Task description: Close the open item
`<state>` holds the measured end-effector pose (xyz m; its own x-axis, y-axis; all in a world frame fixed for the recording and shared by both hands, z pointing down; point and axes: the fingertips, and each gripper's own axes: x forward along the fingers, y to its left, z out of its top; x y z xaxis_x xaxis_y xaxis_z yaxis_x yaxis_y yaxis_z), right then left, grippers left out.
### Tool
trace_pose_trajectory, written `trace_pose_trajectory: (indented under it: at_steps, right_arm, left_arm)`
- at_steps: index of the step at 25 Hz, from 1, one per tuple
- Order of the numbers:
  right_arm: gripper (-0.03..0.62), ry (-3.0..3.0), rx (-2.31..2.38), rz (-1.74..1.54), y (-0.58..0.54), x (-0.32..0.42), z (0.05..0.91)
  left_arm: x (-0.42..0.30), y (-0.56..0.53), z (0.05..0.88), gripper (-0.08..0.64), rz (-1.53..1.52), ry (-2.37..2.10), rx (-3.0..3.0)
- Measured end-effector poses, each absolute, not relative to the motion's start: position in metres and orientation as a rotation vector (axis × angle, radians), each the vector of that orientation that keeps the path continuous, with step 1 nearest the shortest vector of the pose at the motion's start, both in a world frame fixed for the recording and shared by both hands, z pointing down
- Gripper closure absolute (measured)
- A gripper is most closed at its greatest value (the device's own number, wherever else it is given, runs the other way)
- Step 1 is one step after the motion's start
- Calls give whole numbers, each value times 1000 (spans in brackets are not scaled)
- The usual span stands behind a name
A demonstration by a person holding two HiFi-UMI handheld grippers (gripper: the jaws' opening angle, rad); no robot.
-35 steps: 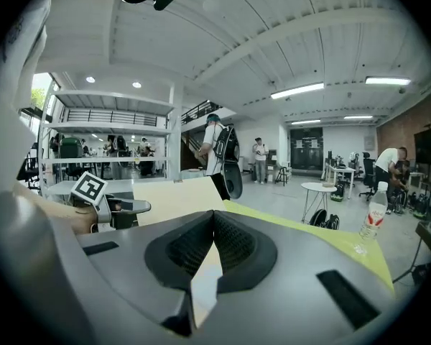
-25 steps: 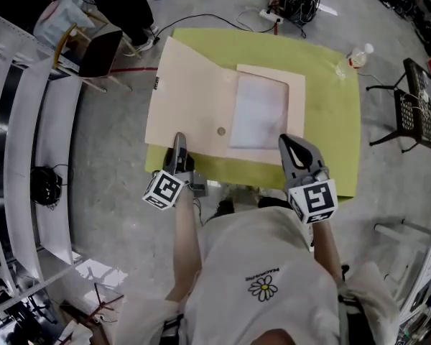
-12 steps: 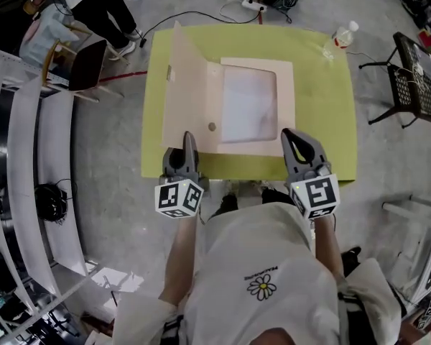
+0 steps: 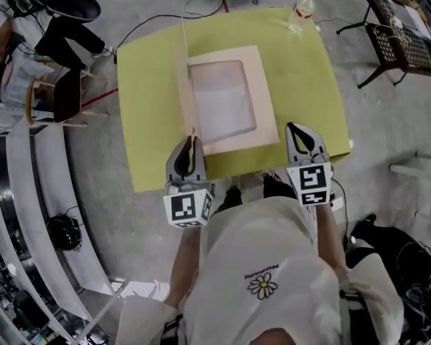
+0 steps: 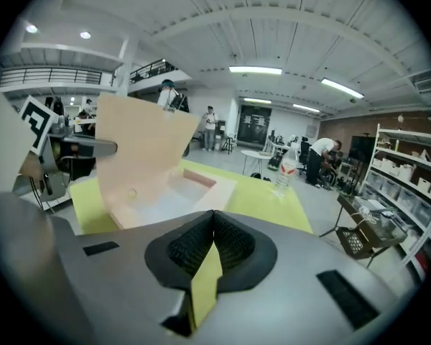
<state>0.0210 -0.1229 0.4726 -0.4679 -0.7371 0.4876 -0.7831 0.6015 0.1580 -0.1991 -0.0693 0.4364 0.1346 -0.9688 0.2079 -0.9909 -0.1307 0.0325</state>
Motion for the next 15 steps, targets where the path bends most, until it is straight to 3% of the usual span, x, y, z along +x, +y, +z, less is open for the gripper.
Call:
trace_pose_trajectory:
  at_steps: [15]
  right_arm:
    - [580,-2133,1136,347,-105,58,557]
  left_arm:
    - [-109,-86,474,506,595,-1654,2462]
